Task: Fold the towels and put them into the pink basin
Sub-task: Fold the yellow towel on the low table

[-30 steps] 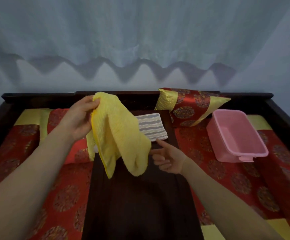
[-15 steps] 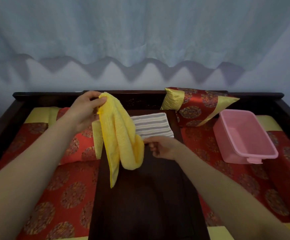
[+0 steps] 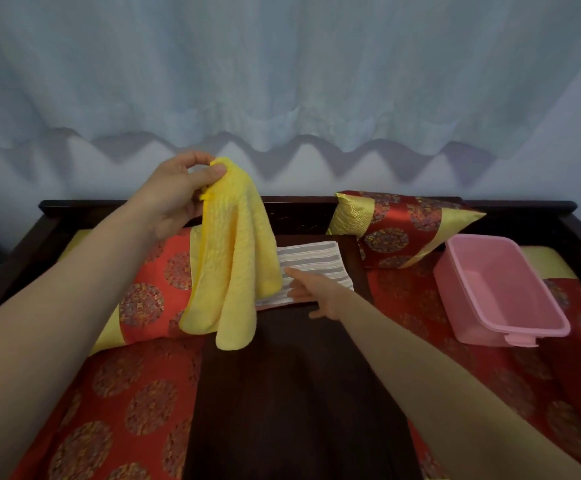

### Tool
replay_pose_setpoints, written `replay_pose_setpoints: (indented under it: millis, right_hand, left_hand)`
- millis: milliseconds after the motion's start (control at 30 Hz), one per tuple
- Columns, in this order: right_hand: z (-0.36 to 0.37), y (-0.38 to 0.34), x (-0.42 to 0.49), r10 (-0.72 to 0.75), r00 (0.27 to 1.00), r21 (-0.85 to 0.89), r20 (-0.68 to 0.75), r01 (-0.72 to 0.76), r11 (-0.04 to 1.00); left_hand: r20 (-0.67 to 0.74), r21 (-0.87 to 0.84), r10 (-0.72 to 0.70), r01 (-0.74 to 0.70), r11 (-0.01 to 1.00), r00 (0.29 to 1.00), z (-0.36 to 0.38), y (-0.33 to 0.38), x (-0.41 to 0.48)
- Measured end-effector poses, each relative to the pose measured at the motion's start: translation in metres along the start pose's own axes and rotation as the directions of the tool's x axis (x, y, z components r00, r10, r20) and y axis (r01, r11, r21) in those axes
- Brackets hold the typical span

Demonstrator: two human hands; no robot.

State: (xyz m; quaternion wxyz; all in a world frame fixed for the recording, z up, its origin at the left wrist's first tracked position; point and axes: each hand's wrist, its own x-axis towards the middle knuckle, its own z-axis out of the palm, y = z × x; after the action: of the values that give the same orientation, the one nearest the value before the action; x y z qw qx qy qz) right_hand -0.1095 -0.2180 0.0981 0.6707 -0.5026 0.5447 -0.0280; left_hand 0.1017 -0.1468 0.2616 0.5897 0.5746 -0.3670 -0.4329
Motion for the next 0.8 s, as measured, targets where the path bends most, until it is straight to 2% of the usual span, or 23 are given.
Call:
replay_pose_setpoints:
  millis: [100, 200, 300, 367, 467, 533, 633, 733, 800]
  right_hand:
    - [0.007, 0.003, 0.003, 0.024, 0.996, 0.138, 0.083, -0.036, 0.990]
    - [-0.001, -0.003, -0.001, -0.034, 0.989, 0.304, 0.141, -0.010, 0.952]
    - [-0.032, -0.030, -0.009, -0.171, 0.982, 0.323, -0.081, 0.189, 0.927]
    - [-0.061, -0.055, -0.024, -0.279, 0.931, 0.280, -0.235, 0.340, 0.898]
    - [-0.101, -0.078, -0.058, -0.425, 0.841, 0.202, -0.334, 0.504, 0.840]
    - [-0.118, -0.076, -0.086, -0.507, 0.810, 0.112, -0.294, 0.556, 0.823]
    - [-0.125, -0.042, -0.118, -0.518, 0.843, -0.057, -0.143, 0.516, 0.855]
    - [-0.115, 0.025, -0.126, -0.477, 0.875, -0.241, -0.080, 0.447, 0.862]
    - [-0.101, 0.077, -0.119, -0.448, 0.893, -0.360, -0.047, 0.403, 0.841]
  left_hand:
    - [0.014, -0.016, 0.043, -0.042, 0.999, 0.999, 0.000, 0.006, 0.004]
    - [-0.061, -0.016, 0.032, -0.033, 0.999, 0.998, -0.006, 0.008, 0.012]
    - [-0.145, 0.015, -0.029, 0.032, 0.999, 0.989, -0.027, 0.004, 0.020]
    - [-0.183, 0.124, -0.044, 0.067, 0.990, 0.982, -0.040, 0.000, 0.023]
    - [-0.180, 0.188, -0.038, 0.072, 0.979, 0.983, -0.050, -0.003, 0.020]
    - [-0.097, 0.168, -0.046, 0.062, 0.984, 0.994, -0.049, -0.002, 0.007]
    - [0.075, 0.171, -0.093, 0.079, 0.982, 0.993, -0.047, -0.017, -0.027]
    - [0.189, 0.230, -0.253, 0.208, 0.951, 0.949, -0.048, -0.063, -0.073]
    - [0.209, 0.339, -0.376, 0.294, 0.894, 0.903, -0.051, -0.112, -0.103]
